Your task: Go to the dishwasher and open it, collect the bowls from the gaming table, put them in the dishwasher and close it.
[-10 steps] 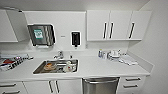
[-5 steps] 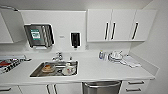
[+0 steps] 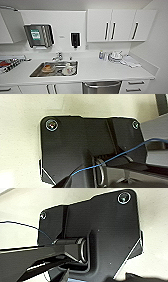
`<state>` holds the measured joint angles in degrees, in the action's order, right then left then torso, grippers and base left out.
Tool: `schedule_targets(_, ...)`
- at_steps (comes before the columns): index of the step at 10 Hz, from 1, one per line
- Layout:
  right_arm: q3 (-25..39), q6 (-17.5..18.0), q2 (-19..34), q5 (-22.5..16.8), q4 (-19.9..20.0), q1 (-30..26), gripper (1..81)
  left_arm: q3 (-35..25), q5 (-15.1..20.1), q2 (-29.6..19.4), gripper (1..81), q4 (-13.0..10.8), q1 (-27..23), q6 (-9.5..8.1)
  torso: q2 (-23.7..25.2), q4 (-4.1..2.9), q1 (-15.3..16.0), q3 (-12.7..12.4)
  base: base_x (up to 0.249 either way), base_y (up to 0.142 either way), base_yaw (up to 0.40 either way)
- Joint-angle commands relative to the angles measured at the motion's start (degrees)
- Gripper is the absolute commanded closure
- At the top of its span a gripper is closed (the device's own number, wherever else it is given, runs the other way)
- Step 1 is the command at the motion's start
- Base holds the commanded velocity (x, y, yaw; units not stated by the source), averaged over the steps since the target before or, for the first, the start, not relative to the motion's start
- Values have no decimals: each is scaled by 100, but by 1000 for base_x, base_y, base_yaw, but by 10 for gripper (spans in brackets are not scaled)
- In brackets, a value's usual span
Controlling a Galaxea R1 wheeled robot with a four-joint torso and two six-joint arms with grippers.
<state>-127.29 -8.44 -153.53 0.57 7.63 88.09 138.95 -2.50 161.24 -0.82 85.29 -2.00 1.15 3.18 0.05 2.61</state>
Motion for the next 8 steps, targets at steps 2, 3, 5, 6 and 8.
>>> schedule_targets(2,1730,53,1160,-312,54,-322,10,-2047,164,-1666,10,-6,-306,-20,0,0,-2,0,0,0,0)
schedule_targets(3,2179,114,1486,-312,141,-418,10,-2640,-116,-2222,10,11,-306,-20,0,0,-2,0,0,0,0)
schedule_targets(5,3124,123,2095,-330,160,-612,10,-3321,-603,-2957,10,-15,-306,-20,0,0,-2,0,0,0,0)
schedule_targets(6,3615,123,2437,-330,177,-726,10,-3602,-778,-3246,10,-7,-324,-29,0,0,-2,0,0,0,0)
schedule_targets(8,4571,114,3112,-329,186,-972,10,-4110,-919,-3720,10,3,-411,-29,573,0,367,539,0,0,0)
